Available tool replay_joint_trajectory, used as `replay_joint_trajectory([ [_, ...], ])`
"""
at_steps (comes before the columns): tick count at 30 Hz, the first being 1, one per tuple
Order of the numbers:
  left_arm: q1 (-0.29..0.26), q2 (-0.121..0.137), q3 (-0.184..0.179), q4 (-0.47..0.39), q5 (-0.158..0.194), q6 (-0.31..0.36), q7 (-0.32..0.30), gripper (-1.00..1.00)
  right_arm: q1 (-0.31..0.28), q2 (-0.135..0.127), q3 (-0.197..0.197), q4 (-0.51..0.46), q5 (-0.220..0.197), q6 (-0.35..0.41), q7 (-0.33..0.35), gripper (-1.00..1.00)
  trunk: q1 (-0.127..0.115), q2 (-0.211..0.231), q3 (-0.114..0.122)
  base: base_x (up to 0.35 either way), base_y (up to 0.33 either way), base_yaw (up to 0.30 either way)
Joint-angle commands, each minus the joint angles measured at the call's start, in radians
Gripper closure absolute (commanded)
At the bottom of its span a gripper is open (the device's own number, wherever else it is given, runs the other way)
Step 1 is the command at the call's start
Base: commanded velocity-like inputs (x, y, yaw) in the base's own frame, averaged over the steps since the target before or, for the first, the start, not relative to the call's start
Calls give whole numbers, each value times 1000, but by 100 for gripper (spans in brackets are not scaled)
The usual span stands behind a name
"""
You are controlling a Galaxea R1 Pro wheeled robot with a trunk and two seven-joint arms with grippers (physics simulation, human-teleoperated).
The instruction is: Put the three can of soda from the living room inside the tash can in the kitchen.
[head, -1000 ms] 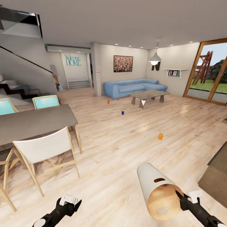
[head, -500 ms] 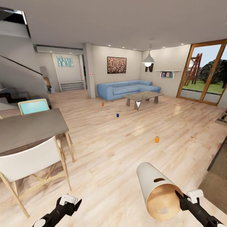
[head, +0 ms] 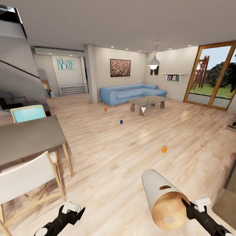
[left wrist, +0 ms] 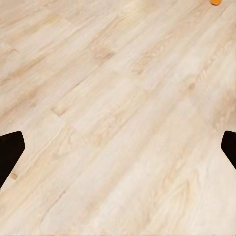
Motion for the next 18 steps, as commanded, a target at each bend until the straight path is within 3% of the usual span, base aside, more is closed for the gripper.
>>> replay_joint_trajectory([
  [1,0,0,0,0,0,0,0,-100,-1,0,-2,-2,-12,1,5,100,0,0,0,298,-116,0],
  [18,0,0,0,0,0,0,2,-100,-1,0,-1,1,-12,1,5,100,0,0,0,262,-192,0],
])
